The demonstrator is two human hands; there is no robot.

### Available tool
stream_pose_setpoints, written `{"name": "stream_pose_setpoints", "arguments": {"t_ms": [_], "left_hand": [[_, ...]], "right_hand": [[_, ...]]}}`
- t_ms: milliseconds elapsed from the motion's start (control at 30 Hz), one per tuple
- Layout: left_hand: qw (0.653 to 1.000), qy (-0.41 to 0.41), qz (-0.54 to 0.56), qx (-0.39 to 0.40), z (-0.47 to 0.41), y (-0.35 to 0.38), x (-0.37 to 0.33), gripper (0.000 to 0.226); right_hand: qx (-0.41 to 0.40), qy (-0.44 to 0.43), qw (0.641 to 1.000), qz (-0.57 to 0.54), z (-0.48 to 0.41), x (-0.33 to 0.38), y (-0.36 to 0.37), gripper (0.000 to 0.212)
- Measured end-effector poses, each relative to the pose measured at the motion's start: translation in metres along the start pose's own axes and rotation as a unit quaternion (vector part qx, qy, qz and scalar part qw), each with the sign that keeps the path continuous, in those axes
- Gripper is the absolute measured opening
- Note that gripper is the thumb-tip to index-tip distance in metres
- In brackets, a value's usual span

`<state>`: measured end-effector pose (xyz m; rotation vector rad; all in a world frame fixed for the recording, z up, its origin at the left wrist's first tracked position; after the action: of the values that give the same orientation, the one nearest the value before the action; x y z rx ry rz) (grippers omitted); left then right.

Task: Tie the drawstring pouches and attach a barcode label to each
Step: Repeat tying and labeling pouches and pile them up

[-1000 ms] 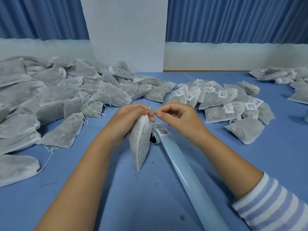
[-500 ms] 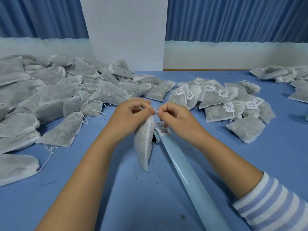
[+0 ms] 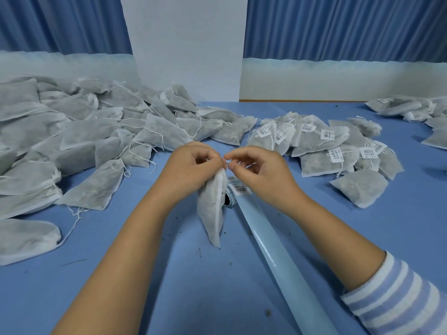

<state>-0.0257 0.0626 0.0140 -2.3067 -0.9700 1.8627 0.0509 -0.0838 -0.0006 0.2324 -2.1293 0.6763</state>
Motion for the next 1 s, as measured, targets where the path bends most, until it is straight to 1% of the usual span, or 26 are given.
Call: {"name": "stream_pose_setpoints", "arguments": {"t_ms": [67,133,267,333,400,467,567,700,800,900,1000], "left_hand": [[1.000,-0.003,-0.010,0.008,0.0009,-0.0001,-0.0012,0.015],[1.000,-0.008,-0.010,0.009,0.0010,-0.0013,-0.0007,0.014],[1.000,-0.023,0.012,0.016,0.0016,-0.0042,0.0006,0.013],[0.999,-0.022,0.029,0.028,0.0021,-0.0037,-0.0001,0.012],[0.998,-0.014,0.042,0.041,0.0029,-0.0022,-0.0013,0.015],[0.998,-0.011,0.045,0.044,0.0032,-0.0018,-0.0023,0.017],[0.998,-0.026,0.037,0.052,0.0028,-0.0020,-0.0030,0.020],[0.993,-0.066,0.043,0.085,0.0041,-0.0004,-0.0031,0.027],[0.990,-0.073,0.074,0.095,0.0056,0.0009,-0.0045,0.032],[0.990,-0.080,0.086,0.082,0.0041,-0.0001,-0.0046,0.031],[0.989,-0.089,0.089,0.077,0.0033,-0.0004,-0.0036,0.030]], "right_hand": [[0.008,-0.009,0.999,0.034,0.0008,0.0010,0.0016,0.017],[0.014,-0.005,1.000,0.027,0.0010,0.0025,0.0018,0.019],[0.052,0.070,0.995,-0.049,-0.0004,0.0043,-0.0007,0.014],[0.070,0.106,0.987,-0.095,-0.0006,0.0048,-0.0015,0.016],[0.083,0.127,0.980,-0.131,-0.0010,0.0055,-0.0020,0.022],[0.081,0.135,0.977,-0.142,-0.0016,0.0051,-0.0027,0.022],[0.052,0.115,0.985,-0.116,-0.0013,0.0034,-0.0038,0.016],[0.006,0.055,0.997,-0.056,0.0001,0.0031,-0.0035,0.011],[-0.003,0.019,0.997,-0.080,0.0008,0.0054,-0.0027,0.017],[-0.003,-0.010,0.997,-0.080,0.0015,0.0073,-0.0031,0.024],[-0.005,-0.004,0.998,-0.070,0.0020,0.0066,-0.0027,0.024]]}}
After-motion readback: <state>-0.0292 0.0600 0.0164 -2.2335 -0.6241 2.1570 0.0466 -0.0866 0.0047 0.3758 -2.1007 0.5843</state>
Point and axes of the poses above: each hand's wrist, its own z-axis away from the middle knuckle, its own y-axis out of the palm, x = y × z, the point moved 2 cm from there along -z, towards the middle knuckle
